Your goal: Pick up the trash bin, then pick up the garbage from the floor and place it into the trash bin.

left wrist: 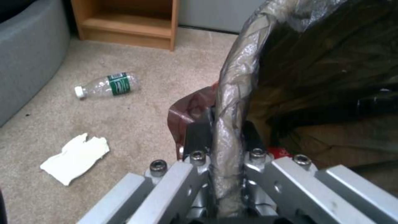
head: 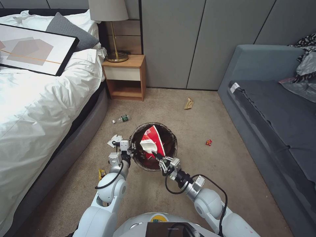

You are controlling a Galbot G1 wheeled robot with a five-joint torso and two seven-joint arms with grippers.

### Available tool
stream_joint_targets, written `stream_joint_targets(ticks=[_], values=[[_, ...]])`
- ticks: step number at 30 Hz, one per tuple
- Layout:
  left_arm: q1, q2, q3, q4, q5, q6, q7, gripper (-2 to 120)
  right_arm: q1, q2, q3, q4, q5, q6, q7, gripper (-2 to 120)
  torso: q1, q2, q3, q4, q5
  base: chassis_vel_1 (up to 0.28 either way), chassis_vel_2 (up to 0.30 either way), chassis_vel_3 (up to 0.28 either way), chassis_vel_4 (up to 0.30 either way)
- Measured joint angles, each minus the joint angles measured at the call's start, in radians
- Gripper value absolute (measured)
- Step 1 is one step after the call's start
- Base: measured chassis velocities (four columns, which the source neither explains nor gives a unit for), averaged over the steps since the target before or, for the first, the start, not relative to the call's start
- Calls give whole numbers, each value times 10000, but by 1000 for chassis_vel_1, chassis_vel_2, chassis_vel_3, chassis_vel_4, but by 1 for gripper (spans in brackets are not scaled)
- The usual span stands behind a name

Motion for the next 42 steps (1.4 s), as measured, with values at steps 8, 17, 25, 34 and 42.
stream_joint_targets(ticks=[8, 17, 25, 34, 42], values=[[27, 13, 19, -33, 14, 4, 7, 2, 26, -1, 27, -25, -89, -54, 126, 22, 0, 0, 0, 0, 0, 0, 0, 0, 0], [75, -21, 98, -58, 55, 13, 23, 2, 33, 139, -4, -49, -143, -59, 134, 56, 0, 0, 0, -1, 0, 0, 0, 0, 0], [77, -15, 70, -68, 62, 21, 31, 2, 41, 185, 16, -15, -149, -58, 166, 86, 0, 0, 0, 0, -1, 0, 0, 0, 0], [60, 27, 60, 17, 77, -64, 166, 2, -174, 924, 399, 1021, -475, -165, 1648, 100, 0, 0, 0, 0, 0, 0, 0, 0, 0], [38, 215, -53, 97, 78, -264, 227, 2, -668, 1581, 1387, 2421, -1113, -574, 3897, 100, 0, 0, 0, -1, -1, 0, 0, 0, 0]])
